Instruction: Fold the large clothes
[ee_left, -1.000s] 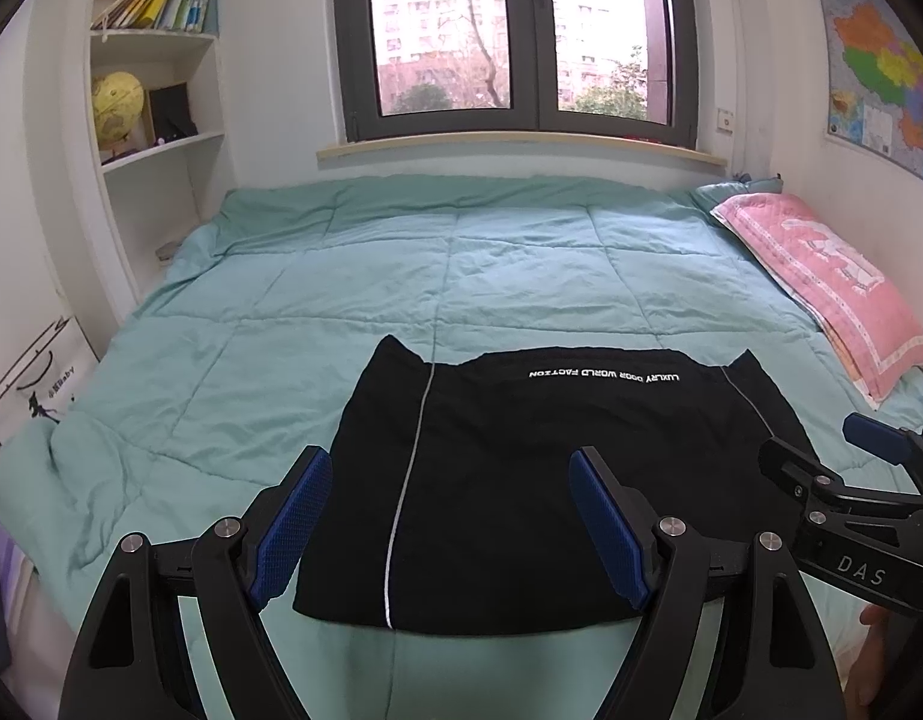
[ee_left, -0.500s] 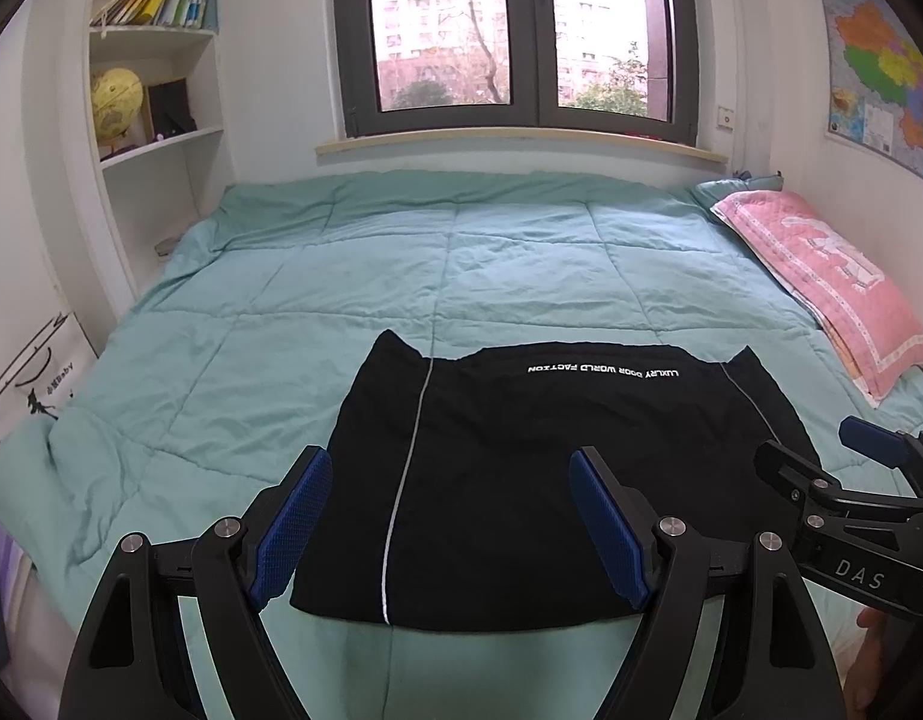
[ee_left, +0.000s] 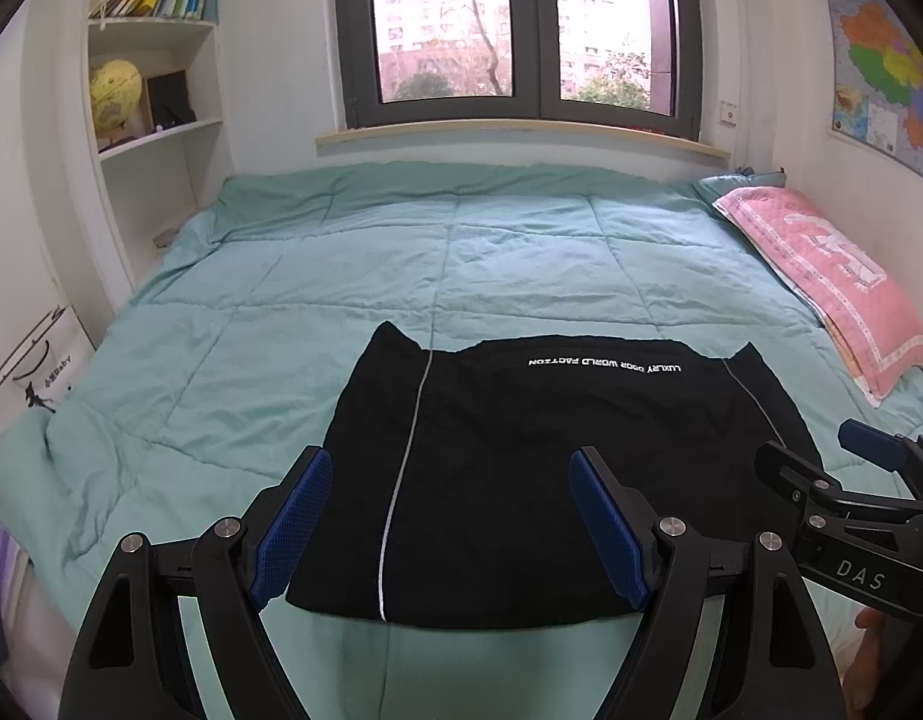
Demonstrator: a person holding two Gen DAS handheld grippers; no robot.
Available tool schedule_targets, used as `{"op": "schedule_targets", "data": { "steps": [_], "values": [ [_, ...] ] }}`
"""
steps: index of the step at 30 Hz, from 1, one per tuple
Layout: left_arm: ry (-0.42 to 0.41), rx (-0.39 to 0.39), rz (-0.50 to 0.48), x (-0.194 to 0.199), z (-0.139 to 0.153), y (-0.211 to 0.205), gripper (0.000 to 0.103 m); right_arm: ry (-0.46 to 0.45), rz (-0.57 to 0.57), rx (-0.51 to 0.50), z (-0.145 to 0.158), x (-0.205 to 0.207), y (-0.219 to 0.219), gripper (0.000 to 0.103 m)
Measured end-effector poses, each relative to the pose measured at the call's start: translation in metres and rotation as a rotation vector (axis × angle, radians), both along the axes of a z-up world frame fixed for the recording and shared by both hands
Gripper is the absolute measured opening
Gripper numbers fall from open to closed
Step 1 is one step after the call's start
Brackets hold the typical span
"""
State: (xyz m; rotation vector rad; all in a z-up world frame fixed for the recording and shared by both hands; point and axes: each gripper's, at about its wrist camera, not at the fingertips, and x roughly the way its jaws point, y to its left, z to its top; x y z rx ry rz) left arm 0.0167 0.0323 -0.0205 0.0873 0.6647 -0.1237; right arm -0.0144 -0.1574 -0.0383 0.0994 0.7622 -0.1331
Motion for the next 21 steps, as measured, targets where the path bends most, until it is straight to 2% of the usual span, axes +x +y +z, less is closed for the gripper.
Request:
{"op": "schedule_targets", "data": {
  "steps": [21],
  "values": [
    [0.007, 0.022, -0.009, 0.0061, -0.0064, -0.0093, 0.082, 0.022, 0.012, 0.011, -0.0071, 0.0098, -0.0046, 0.092]
  ]
}}
